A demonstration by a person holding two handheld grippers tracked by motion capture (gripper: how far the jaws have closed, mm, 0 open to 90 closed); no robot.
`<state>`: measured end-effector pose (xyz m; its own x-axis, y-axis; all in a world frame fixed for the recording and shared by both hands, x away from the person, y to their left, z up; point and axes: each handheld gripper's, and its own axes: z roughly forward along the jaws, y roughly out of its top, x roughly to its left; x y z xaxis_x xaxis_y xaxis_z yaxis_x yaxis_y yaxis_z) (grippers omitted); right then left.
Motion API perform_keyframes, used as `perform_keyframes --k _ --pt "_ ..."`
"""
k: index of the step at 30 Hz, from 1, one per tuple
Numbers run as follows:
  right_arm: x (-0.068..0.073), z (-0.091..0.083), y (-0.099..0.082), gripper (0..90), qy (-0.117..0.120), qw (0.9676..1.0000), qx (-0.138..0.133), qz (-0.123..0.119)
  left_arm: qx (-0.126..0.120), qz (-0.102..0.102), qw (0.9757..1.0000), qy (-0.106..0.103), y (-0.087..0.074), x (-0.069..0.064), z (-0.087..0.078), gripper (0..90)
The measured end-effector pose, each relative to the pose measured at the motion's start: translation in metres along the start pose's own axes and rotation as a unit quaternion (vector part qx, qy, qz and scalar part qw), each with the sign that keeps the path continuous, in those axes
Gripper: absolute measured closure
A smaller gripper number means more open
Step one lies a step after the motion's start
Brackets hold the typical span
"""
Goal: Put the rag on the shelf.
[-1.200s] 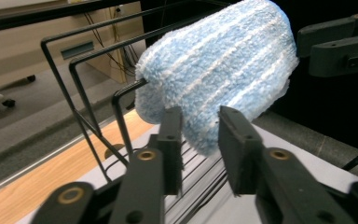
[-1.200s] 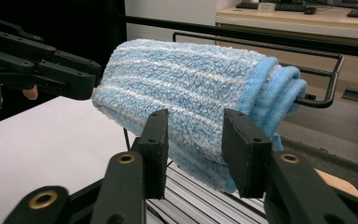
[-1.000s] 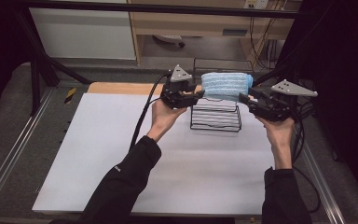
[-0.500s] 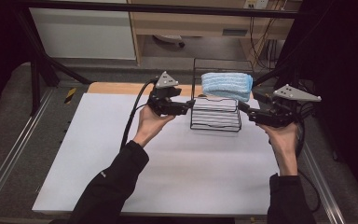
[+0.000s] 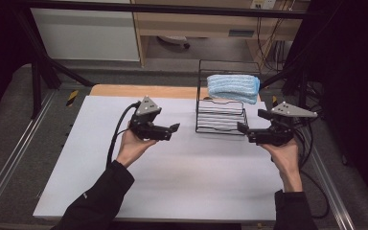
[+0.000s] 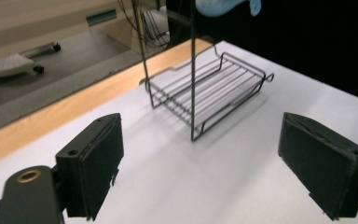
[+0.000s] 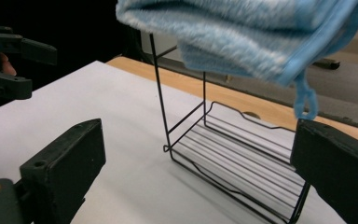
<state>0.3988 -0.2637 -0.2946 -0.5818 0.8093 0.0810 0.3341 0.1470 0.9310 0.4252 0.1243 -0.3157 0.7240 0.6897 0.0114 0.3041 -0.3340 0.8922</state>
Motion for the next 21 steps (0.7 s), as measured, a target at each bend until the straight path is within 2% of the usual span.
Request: perform_keyframes --k 6,13,21 --pt "0.007 0.009 -0.017 0.3 0.011 0.9998 0.015 0.006 0.020 -0.018 0.9995 0.017 -0.038 0.012 -0.015 11.4" --pt "0.016 0.016 -0.038 0.3 0.023 0.9993 0.028 0.004 0.031 -0.040 0.9983 0.028 -0.078 0.028 -0.036 11.4" --pt "0.021 0.021 -0.070 0.3 0.033 0.9984 0.042 0.016 0.050 -0.049 0.9968 0.038 -0.120 0.041 -0.056 11.5"
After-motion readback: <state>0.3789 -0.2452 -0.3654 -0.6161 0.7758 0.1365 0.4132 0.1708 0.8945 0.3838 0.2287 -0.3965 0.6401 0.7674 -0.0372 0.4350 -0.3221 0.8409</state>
